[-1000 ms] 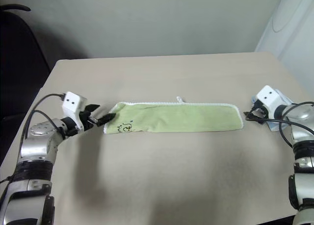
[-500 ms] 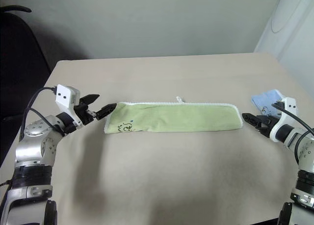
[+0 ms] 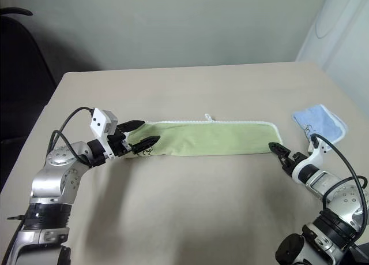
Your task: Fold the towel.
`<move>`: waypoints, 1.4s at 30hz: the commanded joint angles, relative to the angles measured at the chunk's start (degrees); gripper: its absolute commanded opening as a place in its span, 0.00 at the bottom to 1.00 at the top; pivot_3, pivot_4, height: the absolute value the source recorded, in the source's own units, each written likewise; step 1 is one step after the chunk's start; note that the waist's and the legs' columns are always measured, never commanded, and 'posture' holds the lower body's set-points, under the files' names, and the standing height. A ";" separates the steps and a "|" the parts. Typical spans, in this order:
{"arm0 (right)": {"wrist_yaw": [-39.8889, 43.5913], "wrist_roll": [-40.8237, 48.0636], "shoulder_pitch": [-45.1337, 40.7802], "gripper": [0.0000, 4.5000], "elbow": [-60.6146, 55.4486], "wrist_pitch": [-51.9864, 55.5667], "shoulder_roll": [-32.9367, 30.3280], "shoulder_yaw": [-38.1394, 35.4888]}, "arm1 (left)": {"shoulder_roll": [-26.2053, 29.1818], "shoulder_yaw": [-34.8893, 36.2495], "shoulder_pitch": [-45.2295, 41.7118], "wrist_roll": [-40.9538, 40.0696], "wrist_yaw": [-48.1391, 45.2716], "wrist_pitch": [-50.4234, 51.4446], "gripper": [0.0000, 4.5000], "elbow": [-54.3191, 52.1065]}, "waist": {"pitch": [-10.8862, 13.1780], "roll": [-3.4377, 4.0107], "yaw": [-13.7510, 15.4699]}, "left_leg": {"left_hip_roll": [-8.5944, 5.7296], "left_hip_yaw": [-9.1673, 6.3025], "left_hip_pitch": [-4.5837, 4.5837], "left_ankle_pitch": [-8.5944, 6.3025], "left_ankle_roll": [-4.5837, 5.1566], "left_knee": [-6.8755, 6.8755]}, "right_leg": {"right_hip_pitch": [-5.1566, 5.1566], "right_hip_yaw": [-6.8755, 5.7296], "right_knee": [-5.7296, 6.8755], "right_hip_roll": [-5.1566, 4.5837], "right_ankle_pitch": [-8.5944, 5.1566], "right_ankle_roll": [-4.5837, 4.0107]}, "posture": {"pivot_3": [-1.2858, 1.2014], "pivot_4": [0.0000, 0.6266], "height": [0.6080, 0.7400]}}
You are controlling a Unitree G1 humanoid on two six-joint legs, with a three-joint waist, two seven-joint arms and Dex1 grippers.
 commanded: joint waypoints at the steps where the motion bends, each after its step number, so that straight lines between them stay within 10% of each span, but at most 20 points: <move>1: -2.25 0.35 -1.63 0.98 1.77 -1.12 1.48 0.07 | -0.44 0.28 0.41 -0.96 0.20 0.07 1.00 -3.04 | -0.03 0.00 -0.26 | 0.00 0.00 0.01 0.00 0.00 0.00 | 0.00 0.00 0.00 0.00 0.00 0.00 | 0.52 0.24 1.00; 15: -3.03 0.14 -7.46 0.98 17.53 -13.88 -0.64 5.09 | -1.12 0.48 1.81 -1.11 1.01 1.56 1.00 -6.10 | -0.17 -0.11 -0.63 | -0.01 -0.13 0.05 -0.01 0.02 0.02 | 0.03 0.06 0.00 0.03 0.02 0.02 | 0.52 0.24 1.00; 29: -7.06 4.58 -5.83 0.01 18.25 -18.95 -0.94 3.18 | -1.33 0.62 3.07 -1.43 2.06 2.06 1.00 -7.77 | -0.25 -0.20 -0.57 | 0.00 -0.17 0.04 -0.02 0.02 -0.05 | 0.07 0.07 -0.07 0.01 0.01 0.00 | 0.52 0.24 1.00; 42: 1.41 6.92 -1.17 0.01 11.18 -22.05 -17.72 11.18 | -1.73 -0.29 2.36 -0.75 1.96 1.81 1.00 -6.56 | -0.23 -0.08 0.71 | -0.40 -0.26 -0.06 -0.03 0.04 -0.01 | 0.13 0.07 -0.11 -0.32 0.00 0.08 | 0.52 0.24 1.00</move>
